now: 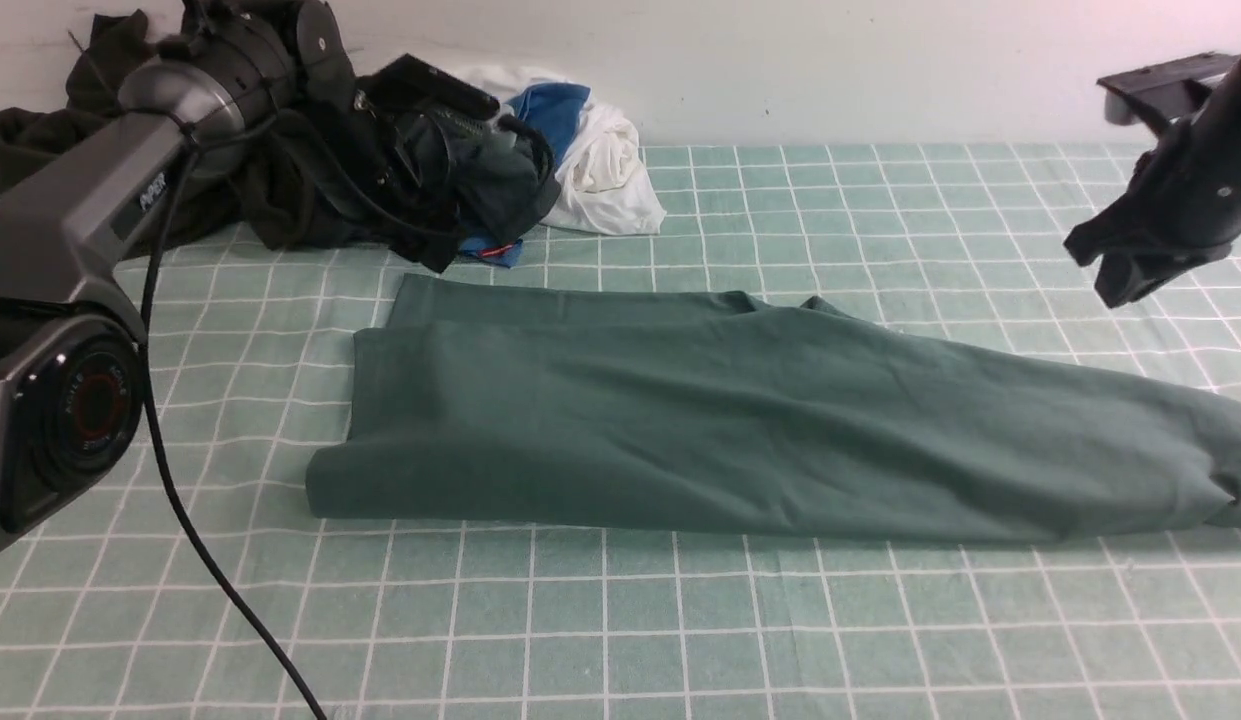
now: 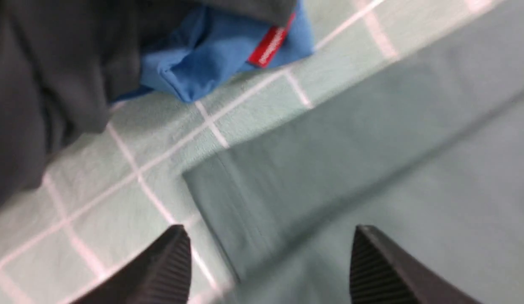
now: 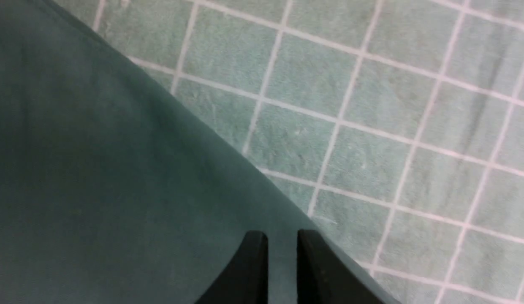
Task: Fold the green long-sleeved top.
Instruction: Use the right arm to clamp the right edge of the fabric
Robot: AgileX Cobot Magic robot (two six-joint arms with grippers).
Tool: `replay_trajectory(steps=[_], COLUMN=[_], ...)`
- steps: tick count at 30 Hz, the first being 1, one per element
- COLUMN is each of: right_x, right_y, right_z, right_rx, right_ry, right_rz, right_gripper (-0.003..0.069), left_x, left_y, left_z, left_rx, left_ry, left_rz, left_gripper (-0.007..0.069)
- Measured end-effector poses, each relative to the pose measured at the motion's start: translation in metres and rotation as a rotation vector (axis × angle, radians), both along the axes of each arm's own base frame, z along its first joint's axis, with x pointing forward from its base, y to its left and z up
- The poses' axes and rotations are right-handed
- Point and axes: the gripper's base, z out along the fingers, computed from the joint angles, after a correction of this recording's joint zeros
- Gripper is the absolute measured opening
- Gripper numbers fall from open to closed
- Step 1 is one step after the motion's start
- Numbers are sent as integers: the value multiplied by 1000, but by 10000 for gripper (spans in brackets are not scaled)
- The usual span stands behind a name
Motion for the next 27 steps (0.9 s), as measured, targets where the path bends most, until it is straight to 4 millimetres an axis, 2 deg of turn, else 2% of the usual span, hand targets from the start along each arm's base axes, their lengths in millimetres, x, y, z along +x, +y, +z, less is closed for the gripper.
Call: replay_trajectory(steps=[3, 4, 6, 10, 12, 14, 17, 21, 24, 25, 27], right_x=[-10, -14, -24, -49, -60, -66, -67, -60, -56, -56, -52], right_y=[0, 0, 1, 1, 1, 1, 1, 5, 7, 8, 8], right_z=[14, 17, 22, 26, 29, 31, 31, 28, 23, 22, 16], right_rx=[9, 12, 17, 16, 13, 10, 15, 60, 88, 88, 96], right_ry=[-22, -22, -20, 6, 6, -11, -34, -77, -82, -81, -76], right_rz=[-30, -38, -51, -58, -60, -54, -42, -14, 8, 11, 25], right_gripper=[114, 115, 115, 115, 115, 115, 115, 115, 115, 115, 115], left_x=[-21, -24, -32, -36, -36, -33, -30, -20, -13, -12, -4], left_y=[-5, -7, -13, -18, -17, -16, -15, -16, -17, -17, -18], left_z=[37, 42, 55, 58, 55, 50, 41, 4, -23, -25, -45], left_rx=[-8, -9, -5, 0, 13, 30, 53, 103, 122, 123, 124], left_ry=[37, 35, 27, 30, 33, 39, 51, 108, 146, 150, 141], left_rz=[-7, -10, -20, -40, -52, -70, -95, -174, -211, -213, -212], left_gripper=[428, 409, 315, 94, 34, 9, 6, 67, 184, 192, 316])
